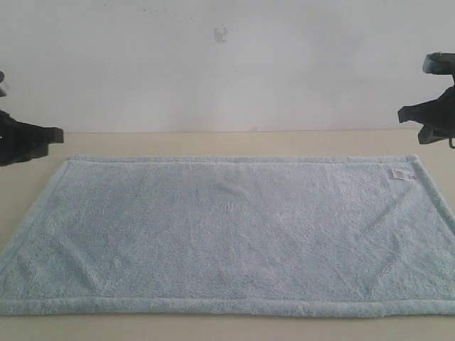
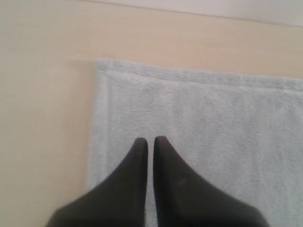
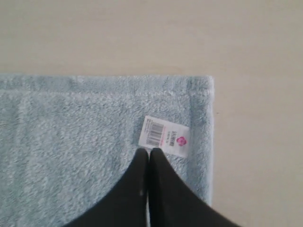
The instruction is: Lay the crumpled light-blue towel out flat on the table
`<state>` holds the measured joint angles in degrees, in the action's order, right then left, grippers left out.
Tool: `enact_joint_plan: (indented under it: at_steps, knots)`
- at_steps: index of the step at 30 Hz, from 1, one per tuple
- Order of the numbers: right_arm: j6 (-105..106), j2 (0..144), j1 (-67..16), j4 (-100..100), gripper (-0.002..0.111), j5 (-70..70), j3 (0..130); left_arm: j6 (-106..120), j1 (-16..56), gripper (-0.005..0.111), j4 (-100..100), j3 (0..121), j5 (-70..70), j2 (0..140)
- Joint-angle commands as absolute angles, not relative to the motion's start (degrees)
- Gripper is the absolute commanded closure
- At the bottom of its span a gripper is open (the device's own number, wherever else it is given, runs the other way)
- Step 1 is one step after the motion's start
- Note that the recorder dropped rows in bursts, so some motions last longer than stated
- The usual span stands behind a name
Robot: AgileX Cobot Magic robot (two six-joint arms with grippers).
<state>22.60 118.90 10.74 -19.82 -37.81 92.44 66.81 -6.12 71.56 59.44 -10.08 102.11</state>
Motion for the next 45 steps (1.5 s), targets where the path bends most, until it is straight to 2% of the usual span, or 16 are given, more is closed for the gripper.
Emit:
enact_joint_plan:
  at_steps: [1, 3, 5, 8, 10, 14, 17, 24, 27, 32, 39, 45]
  knots:
    - [23.57, 112.64, 10.72, -24.3, 0.108, -36.62, 85.85, 60.99, -6.23, 0.103, 72.38, 48.45, 4.22, 92.93]
    - [23.57, 108.34, 10.15, -26.49, 0.108, -29.47, 77.57, 60.3, -6.23, 0.103, 72.38, 42.31, 11.04, 88.75]
    - [23.47, 100.12, 8.23, -27.22, 0.108, -13.9, 63.34, 55.37, -6.23, 0.103, 70.73, 36.08, 14.89, 83.88]
    - [21.07, 87.78, 3.87, -27.33, 0.108, 10.39, 40.07, 51.0, -6.11, 0.103, 65.63, 32.23, 8.81, 76.7]
    - [11.57, 80.8, 1.91, -27.96, 0.108, 18.91, 33.3, 51.0, -6.11, 0.103, 65.01, 31.5, 7.09, 70.85]
    - [10.98, 61.75, -1.27, -25.23, 0.108, 12.07, 34.7, 51.96, -6.11, 0.103, 58.89, 30.34, 5.17, 52.33]
    - [20.45, 45.32, -3.6, -23.48, 0.108, -1.98, 33.97, 51.96, -6.11, 0.103, 57.54, 28.67, -0.34, 34.68]
    - [21.22, 20.34, -4.02, -23.48, 0.108, -1.71, 22.59, 47.68, -6.11, 0.103, 58.05, 16.67, -1.35, 11.45]
    - [17.89, 14.75, -4.02, -23.48, 0.108, -4.51, 20.94, 47.15, -6.11, 0.103, 57.94, 13.21, -4.06, 8.33]
    - [17.89, 11.85, -4.02, -23.63, 0.108, -17.49, 20.94, 47.37, -6.11, 0.103, 57.94, 11.48, -9.53, 6.72]
    - [17.89, 11.73, -4.31, -23.63, 0.108, -22.16, 20.94, 47.37, -6.11, 0.103, 57.94, 11.48, -10.38, 6.36]
    - [17.72, 11.59, -14.45, -23.69, 0.108, -21.1, 20.64, 47.37, -6.11, 0.103, 57.94, 11.48, -10.13, 6.37]
